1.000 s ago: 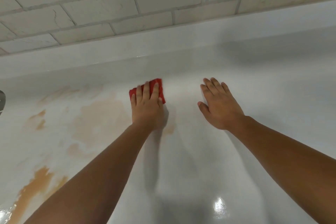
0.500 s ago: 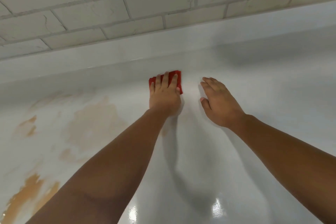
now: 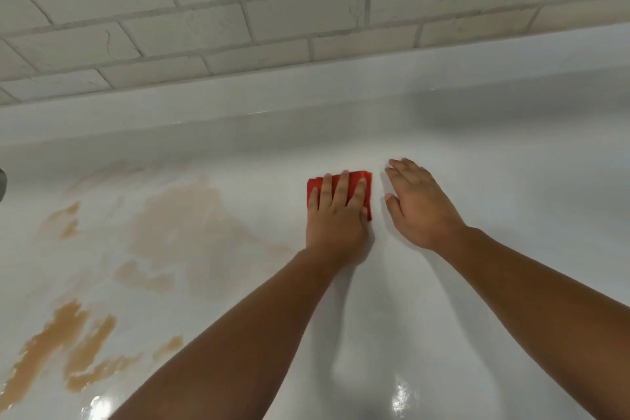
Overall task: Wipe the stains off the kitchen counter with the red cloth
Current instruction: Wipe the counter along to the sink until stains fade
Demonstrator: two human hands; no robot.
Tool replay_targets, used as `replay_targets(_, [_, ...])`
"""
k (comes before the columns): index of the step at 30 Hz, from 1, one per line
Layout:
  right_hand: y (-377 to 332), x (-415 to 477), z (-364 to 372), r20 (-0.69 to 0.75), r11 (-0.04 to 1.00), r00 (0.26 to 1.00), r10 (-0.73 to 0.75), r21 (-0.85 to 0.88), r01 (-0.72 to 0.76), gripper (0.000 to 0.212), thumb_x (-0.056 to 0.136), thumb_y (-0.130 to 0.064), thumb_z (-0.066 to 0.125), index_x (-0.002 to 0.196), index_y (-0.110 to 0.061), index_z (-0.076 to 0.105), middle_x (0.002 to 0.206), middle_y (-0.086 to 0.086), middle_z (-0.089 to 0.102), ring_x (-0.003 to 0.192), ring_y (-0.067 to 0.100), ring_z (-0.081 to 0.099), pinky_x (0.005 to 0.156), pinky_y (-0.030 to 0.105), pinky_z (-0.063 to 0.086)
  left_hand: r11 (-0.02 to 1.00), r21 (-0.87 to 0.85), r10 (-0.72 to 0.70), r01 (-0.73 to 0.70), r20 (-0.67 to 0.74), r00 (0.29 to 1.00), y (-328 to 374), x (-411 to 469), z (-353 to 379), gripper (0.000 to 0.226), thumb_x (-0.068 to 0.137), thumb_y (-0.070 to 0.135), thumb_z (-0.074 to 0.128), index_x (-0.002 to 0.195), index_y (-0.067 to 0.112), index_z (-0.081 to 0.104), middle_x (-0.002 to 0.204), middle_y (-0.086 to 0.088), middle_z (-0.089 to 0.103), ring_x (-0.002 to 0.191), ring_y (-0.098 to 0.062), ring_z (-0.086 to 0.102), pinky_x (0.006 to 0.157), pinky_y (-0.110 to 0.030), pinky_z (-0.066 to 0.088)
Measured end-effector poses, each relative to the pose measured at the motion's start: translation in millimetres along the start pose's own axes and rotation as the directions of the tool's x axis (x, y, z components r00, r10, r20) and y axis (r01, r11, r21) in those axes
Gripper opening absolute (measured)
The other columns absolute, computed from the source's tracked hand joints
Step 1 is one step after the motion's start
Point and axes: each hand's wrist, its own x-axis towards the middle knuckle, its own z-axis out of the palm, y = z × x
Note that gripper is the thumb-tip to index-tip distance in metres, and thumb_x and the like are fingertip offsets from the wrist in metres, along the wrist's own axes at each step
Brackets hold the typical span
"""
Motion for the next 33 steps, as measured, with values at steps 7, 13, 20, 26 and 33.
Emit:
replay_targets(7, [-5, -26, -2, 0.037, 0.998, 0.998, -0.053, -0.011, 0.054, 0.065, 0.094, -0.039, 0.022, 0.149, -0.006, 0.031, 0.158, 0.009, 0.026, 0.148, 0.025, 0.016, 0.121, 0.041, 0.011, 0.988, -0.014, -0.156, 0.156, -0.02, 0.987, -48, -5, -4, 0.056, 0.103, 0.039, 0.02, 0.157, 0.029, 0.008, 0.165, -0.001, 0.003, 0.151, -0.028, -0.005, 0.122, -0.046, -0.003])
replay_targets(13, [-22, -52, 3, 0.056, 0.993, 0.991, -0.121, 0.003, 0.121, 0.064, 0.094, -0.038, 0.021, 0.15, -0.007, 0.03, 0.159, 0.008, 0.025, 0.149, 0.023, 0.013, 0.122, 0.041, 0.009, 0.979, -0.003, -0.201, 0.201, 0.015, 0.979, -36, -115, -4, 0.064, 0.094, 0.042, 0.003, 0.157, 0.028, 0.002, 0.165, 0.0, -0.004, 0.151, -0.026, -0.01, 0.122, -0.047, -0.002])
replay_targets(20, [-15, -83, 3, 0.043, 0.996, 0.996, -0.08, -0.031, 0.081, 0.056, 0.101, -0.033, 0.028, 0.151, -0.007, 0.028, 0.159, 0.008, 0.024, 0.149, 0.023, 0.013, 0.122, 0.041, 0.009, 1.0, 0.0, -0.028, 0.028, 0.048, 0.998, 17, -112, 12, 0.057, 0.102, 0.038, 0.018, 0.157, 0.027, 0.007, 0.165, -0.002, 0.001, 0.151, -0.03, -0.007, 0.121, -0.052, -0.002])
replay_targets(26, [-9, -95, 3, 0.056, 0.995, 0.994, -0.091, -0.037, 0.093, 0.06, 0.098, -0.036, 0.025, 0.15, -0.006, 0.031, 0.159, 0.009, 0.026, 0.148, 0.024, 0.015, 0.122, 0.041, 0.01, 0.997, -0.026, -0.07, 0.072, 0.06, 0.996, -2, -45, 0, 0.056, 0.103, 0.038, 0.02, 0.157, 0.029, 0.006, 0.165, -0.001, -0.001, 0.151, -0.027, -0.006, 0.122, -0.048, -0.004])
replay_targets(33, [-17, -105, 12, 0.057, 0.989, 0.987, -0.147, 0.01, 0.147, 0.074, 0.09, -0.046, 0.012, 0.148, -0.005, 0.035, 0.158, 0.009, 0.027, 0.148, 0.024, 0.015, 0.122, 0.042, 0.01, 0.972, -0.03, -0.233, 0.232, -0.014, 0.972, -78, -99, -3, 0.055, 0.104, 0.038, 0.021, 0.157, 0.028, 0.009, 0.165, -0.001, 0.002, 0.151, -0.027, -0.004, 0.122, -0.047, -0.002])
